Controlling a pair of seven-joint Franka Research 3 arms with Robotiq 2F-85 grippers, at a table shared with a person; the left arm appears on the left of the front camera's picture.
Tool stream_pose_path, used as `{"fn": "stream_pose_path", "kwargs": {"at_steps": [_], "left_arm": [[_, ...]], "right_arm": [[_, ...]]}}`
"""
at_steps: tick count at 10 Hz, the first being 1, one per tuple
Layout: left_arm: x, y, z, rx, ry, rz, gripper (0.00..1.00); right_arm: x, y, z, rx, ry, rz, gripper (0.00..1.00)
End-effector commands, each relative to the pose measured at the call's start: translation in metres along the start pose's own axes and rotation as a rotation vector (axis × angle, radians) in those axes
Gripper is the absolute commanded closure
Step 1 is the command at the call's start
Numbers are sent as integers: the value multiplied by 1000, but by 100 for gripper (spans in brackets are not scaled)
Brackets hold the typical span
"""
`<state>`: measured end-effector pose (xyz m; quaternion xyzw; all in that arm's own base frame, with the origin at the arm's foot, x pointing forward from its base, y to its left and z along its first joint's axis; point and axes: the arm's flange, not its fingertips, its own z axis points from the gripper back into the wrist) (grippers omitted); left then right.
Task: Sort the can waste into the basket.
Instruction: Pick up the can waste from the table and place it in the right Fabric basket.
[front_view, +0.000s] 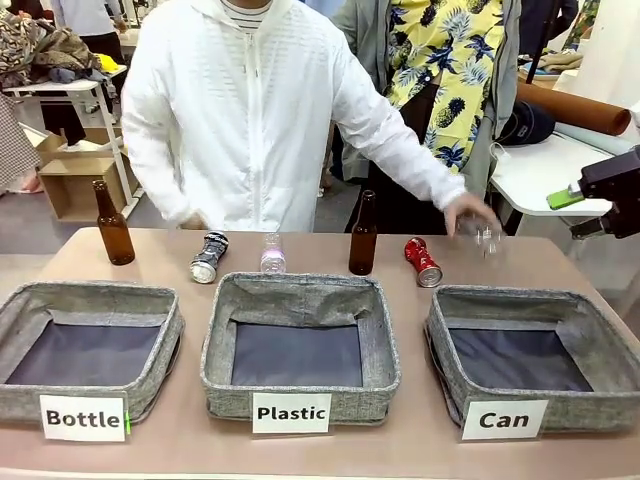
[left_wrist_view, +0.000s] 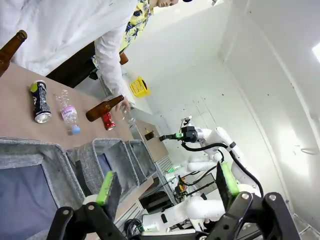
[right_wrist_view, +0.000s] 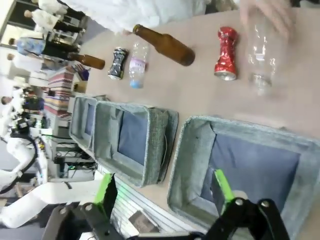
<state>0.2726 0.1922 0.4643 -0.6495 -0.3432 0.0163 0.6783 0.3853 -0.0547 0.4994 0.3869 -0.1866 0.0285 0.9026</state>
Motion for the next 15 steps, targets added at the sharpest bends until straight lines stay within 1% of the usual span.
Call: {"fn": "stream_pose_path", "kwargs": {"at_steps": [1,2,3,4,5,6,7,10,11,12,13,14,15], "left_arm": [[0,0,0,0,0,1,0],[0,0,0,0,0,0,0],[0,0,0,0,0,0,0],[0,0,0,0,0,0,0],[0,0,0,0,0,0,0],[0,0,0,0,0,0,0],[0,0,0,0,0,0,0],[0,1,0,2,-1,4,0],[1,-27,-5,-16,-9,-49,0],[-3,-37,-34,23,66,-86,0],[-8,-34,-68,55,187,-80,0],[-12,-24,-102,114,272,-63,0],[-20,-15,-123,152,319,-61,0]], "right_arm": [[3,13,-4,-2,-19,20,0],[0,0,0,0,0,0,0],[-15,-10,22,17,-38,-6,0],[-34,-20,43,59,-42,-1,0],[-51,-31,55,73,-50,6,0],[-52,-36,52,55,-88,-7,0],[-28,-22,41,50,-46,-20,0],[-28,-22,41,50,-46,-20,0],[-28,-22,41,50,-46,-20,0],[-28,-22,41,50,-46,-20,0],[-28,-22,41,50,-46,-20,0],[-28,-22,41,50,-46,-20,0],[-28,-22,41,50,-46,-20,0]]}}
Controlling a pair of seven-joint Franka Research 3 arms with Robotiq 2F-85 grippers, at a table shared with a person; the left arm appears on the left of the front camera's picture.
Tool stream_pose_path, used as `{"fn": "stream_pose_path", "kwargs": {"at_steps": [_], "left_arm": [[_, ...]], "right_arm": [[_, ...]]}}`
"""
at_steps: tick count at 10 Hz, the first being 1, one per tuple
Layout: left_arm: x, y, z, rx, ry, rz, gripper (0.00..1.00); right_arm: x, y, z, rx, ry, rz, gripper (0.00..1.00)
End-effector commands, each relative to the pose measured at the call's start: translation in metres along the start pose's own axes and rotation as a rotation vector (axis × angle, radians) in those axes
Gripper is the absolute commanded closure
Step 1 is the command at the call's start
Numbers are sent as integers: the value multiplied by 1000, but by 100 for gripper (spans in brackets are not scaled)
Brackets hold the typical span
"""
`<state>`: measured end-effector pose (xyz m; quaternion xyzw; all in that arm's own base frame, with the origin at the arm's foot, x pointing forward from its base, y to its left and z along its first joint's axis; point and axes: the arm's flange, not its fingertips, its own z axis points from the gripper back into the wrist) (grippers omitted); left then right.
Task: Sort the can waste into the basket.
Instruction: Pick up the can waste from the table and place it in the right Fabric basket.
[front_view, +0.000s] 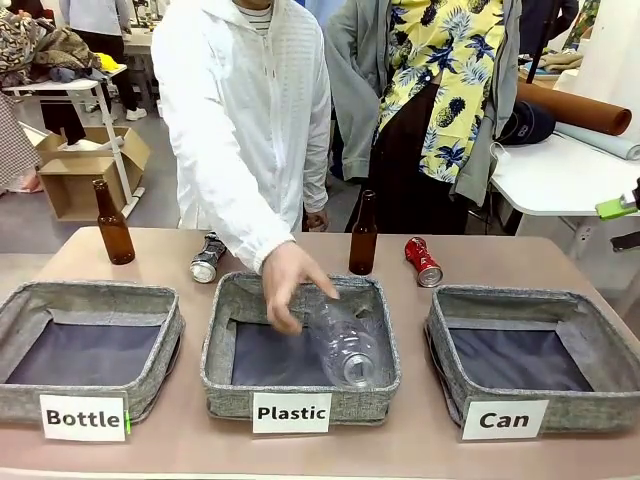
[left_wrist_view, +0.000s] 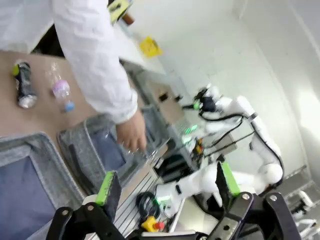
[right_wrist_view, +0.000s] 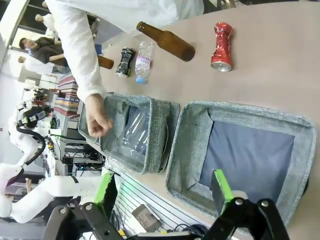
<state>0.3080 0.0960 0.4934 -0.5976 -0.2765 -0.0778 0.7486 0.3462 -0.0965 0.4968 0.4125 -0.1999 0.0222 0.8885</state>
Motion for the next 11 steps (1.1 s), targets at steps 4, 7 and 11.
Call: {"fn": "stream_pose_path", "kwargs": {"at_steps": [4,7,11], "left_arm": [[8,-11,-3,20,-28,-6,0],[-5,-12,-53,185,28,-139,0],[16,-10,-154,614,150,-262,0]], "right_arm": [[5,2,0,-4,-11,-10,0],[5,2,0,-4,-11,-10,0],[5,2,0,-4,-11,-10,0]]}}
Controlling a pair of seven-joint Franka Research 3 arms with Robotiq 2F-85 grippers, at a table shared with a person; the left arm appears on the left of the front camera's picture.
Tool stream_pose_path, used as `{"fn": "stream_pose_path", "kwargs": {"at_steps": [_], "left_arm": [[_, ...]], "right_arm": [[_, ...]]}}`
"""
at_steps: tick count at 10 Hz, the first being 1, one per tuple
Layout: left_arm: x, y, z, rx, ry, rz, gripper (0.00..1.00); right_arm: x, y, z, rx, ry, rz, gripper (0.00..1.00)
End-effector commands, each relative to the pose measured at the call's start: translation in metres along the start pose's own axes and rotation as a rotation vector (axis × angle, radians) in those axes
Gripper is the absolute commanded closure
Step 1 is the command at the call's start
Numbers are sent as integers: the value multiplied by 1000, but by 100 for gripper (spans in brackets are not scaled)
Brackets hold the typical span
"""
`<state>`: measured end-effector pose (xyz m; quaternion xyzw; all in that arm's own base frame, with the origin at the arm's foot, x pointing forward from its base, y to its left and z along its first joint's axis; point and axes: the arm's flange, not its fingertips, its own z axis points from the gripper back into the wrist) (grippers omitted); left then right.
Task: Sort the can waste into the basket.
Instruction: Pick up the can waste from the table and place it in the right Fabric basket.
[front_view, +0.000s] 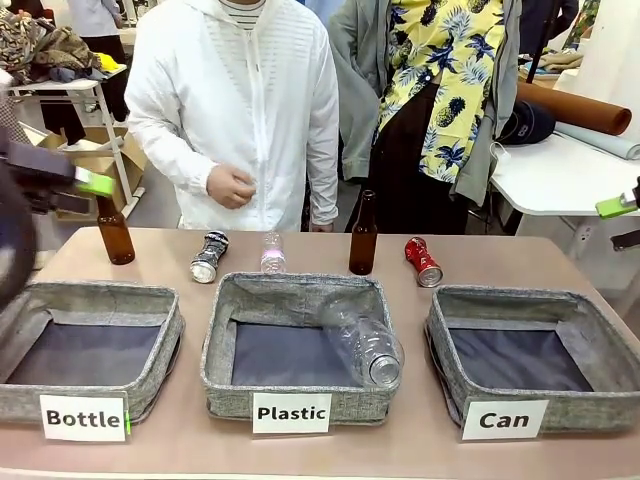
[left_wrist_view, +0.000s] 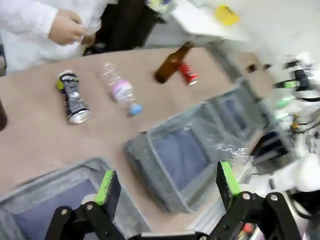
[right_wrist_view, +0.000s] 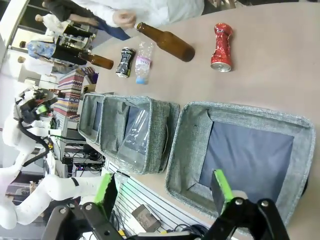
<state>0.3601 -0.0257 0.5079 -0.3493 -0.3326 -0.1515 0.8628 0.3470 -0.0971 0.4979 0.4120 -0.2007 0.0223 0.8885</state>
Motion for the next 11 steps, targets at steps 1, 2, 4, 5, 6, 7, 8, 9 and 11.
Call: {"fn": "stream_pose_path", "kwargs": {"at_steps": [1,2,4,5,6,7,8,9,11], "left_arm": [[-1,-2,-59,202,92,12,0],[-1,5,-80,258,92,9,0],[-3,-15,-60,197,52,-49,0],[-3,-15,-60,197,52,-49,0],[-7,-6,-87,271,47,-51,0],[18,5,-65,363,-107,94,0],[46,12,-70,432,-93,199,0],[71,12,-84,444,-55,198,0],[81,15,-75,432,23,219,0]], "right_arm": [[4,2,-1,-3,-9,-11,0],[4,2,-1,-3,-9,-11,0],[4,2,-1,-3,-9,-11,0],[4,2,-1,-3,-9,-11,0],[4,2,-1,-3,-9,-11,0],[4,2,-1,-3,-9,-11,0],[4,2,-1,-3,-9,-11,0],[4,2,-1,-3,-9,-11,0],[4,2,-1,-3,-9,-11,0]]}}
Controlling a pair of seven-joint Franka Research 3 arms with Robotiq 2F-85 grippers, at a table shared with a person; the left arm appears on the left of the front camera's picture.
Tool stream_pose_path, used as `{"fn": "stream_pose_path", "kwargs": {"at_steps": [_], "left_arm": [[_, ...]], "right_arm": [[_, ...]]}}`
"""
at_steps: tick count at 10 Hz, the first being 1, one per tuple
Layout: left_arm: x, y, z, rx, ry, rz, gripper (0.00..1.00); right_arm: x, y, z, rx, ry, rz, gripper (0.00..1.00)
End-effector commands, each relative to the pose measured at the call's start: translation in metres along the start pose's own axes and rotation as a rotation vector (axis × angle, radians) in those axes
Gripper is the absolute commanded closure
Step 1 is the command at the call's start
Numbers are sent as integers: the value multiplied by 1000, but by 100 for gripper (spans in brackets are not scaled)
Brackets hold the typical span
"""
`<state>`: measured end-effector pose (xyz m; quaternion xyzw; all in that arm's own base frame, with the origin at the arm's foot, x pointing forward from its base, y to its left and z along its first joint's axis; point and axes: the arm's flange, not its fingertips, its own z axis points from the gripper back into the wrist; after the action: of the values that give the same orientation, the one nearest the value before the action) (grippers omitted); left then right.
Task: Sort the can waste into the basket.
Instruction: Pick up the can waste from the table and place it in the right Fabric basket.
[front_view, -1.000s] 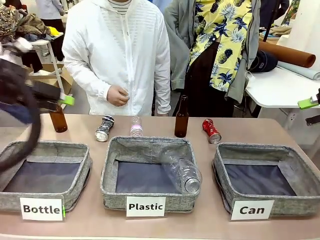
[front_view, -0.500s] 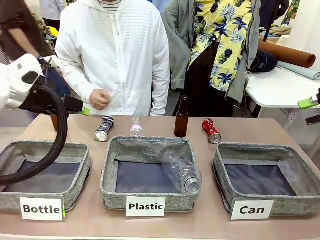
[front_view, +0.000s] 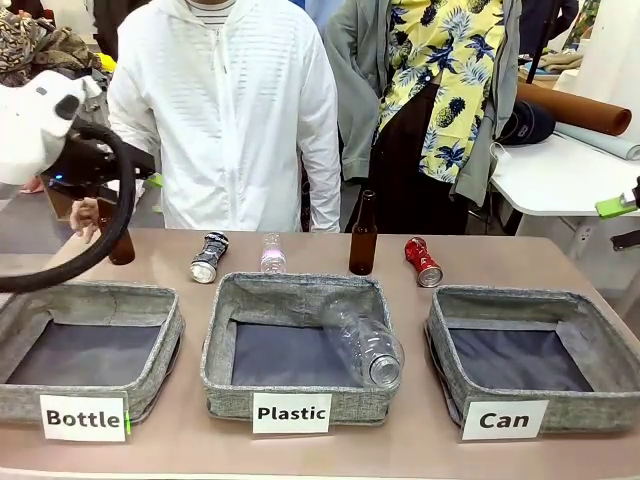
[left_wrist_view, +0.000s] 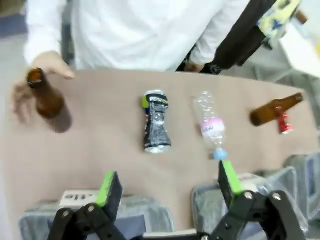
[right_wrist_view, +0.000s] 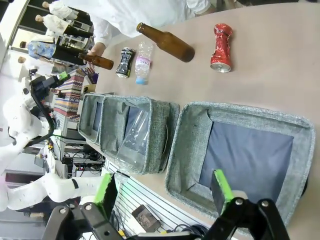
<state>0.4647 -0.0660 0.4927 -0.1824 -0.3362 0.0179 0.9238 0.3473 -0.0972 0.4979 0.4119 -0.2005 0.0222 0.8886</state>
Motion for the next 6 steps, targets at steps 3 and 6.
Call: {"fn": "stream_pose_path", "kwargs": {"at_steps": [3,6], "left_arm": [[-49,83,146,-208,176,-101,0],[-88,188,253,-334,140,20,0]], "right_arm": [[4,2,-1,-3,-9,-10,0],[4,2,-1,-3,-9,-10,0]]}}
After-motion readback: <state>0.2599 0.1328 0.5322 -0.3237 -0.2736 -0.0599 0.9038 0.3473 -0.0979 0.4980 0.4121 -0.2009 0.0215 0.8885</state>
